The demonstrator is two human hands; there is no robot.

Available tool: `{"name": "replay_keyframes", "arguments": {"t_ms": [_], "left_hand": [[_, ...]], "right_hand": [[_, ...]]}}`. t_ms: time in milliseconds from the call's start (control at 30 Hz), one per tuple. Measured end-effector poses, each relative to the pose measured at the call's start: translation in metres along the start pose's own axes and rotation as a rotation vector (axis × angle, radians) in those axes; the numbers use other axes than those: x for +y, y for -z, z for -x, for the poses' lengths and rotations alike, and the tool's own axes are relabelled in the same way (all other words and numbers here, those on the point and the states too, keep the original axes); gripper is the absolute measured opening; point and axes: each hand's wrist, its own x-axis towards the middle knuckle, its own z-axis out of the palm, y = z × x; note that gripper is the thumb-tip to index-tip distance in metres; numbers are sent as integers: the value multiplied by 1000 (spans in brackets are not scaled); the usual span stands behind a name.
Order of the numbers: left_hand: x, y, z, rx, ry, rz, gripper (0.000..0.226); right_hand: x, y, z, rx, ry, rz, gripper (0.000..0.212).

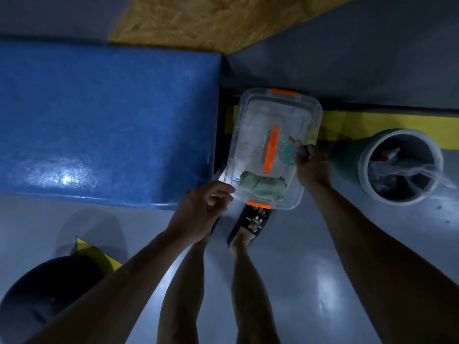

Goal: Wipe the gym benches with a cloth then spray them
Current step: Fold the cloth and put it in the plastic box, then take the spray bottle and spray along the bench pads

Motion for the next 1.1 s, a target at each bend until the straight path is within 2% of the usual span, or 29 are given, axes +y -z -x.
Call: {"name": "replay_keyframes", "arguments": {"t_ms": [133, 267, 333, 467, 533, 667, 833, 1033, 1100], "left_hand": [[20, 3, 2, 11, -42, -11, 24], [65, 13, 1, 66, -111, 12, 33], [89, 22, 2, 56, -159, 0, 33], [126, 41, 18, 32, -232, -48, 9], [138, 53, 30, 35, -240, -76, 7], [158, 76, 61, -1, -286, -95, 5], [181, 95, 98, 20, -362, -30, 9], [194, 122, 120, -26, -376, 76, 7], [196, 127, 125, -66, -370, 178, 7]], "right_hand": [[-9, 19, 31, -76, 193, -123, 20], [-51, 66, 87, -151, 400, -340, 10], [-71, 83, 113, -206, 460, -367, 16], [-107, 112, 147, -310, 408, -468, 28], [-121, 125, 159, -314, 395, -503, 31], [-144, 157, 180, -343, 400, -565, 17], [-155, 191, 201, -419, 528, -614, 36], [-169, 194, 207, -404, 704, -371, 67], [-185, 195, 212, -461, 759, -354, 71]]}}
